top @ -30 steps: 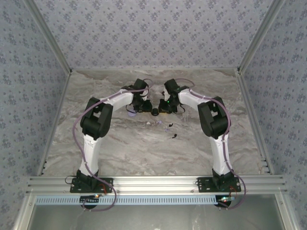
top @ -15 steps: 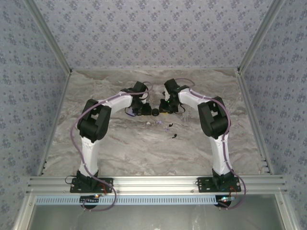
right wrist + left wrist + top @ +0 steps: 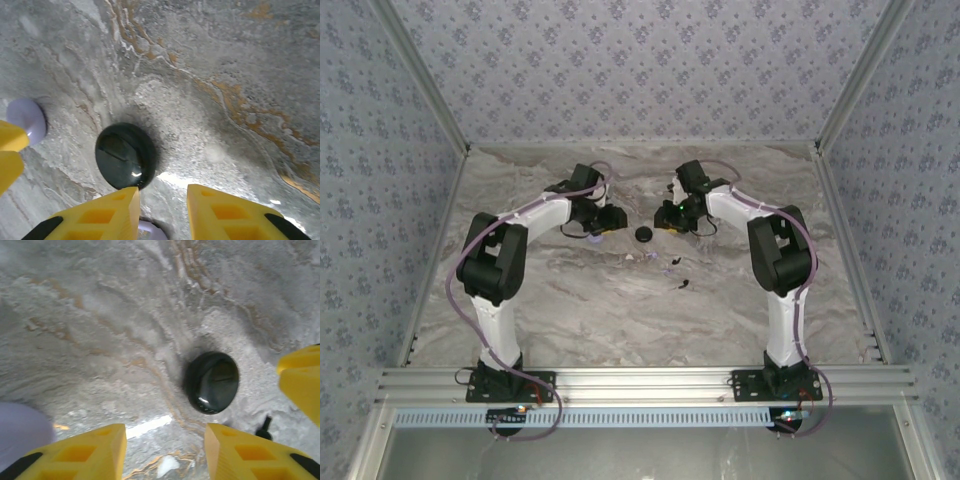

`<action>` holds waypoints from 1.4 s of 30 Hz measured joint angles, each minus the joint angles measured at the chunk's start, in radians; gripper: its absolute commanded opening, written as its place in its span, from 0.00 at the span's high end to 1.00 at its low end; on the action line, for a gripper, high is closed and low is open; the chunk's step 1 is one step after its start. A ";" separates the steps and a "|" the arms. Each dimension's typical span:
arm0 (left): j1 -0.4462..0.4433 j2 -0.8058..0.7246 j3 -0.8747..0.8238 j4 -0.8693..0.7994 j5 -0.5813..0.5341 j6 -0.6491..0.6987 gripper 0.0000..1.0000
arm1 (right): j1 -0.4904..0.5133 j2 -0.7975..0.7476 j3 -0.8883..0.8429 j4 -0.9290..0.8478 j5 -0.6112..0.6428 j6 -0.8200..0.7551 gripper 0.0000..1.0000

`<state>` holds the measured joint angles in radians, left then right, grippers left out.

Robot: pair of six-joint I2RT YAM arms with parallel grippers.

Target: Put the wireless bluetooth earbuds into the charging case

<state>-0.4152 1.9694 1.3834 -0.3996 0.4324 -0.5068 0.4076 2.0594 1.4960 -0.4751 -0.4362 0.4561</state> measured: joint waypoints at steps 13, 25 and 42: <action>-0.004 0.066 0.000 0.073 0.083 -0.061 0.49 | -0.005 0.046 -0.002 0.070 -0.119 0.039 0.66; -0.010 0.115 0.000 0.107 0.122 -0.072 0.49 | -0.007 0.069 -0.002 0.084 -0.141 0.051 0.69; -0.019 0.155 0.035 0.120 0.187 -0.083 0.51 | -0.010 0.095 -0.002 0.092 -0.165 0.059 0.77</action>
<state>-0.4339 2.1242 1.4189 -0.2794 0.6193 -0.5900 0.3973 2.1548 1.4944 -0.3832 -0.6010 0.5148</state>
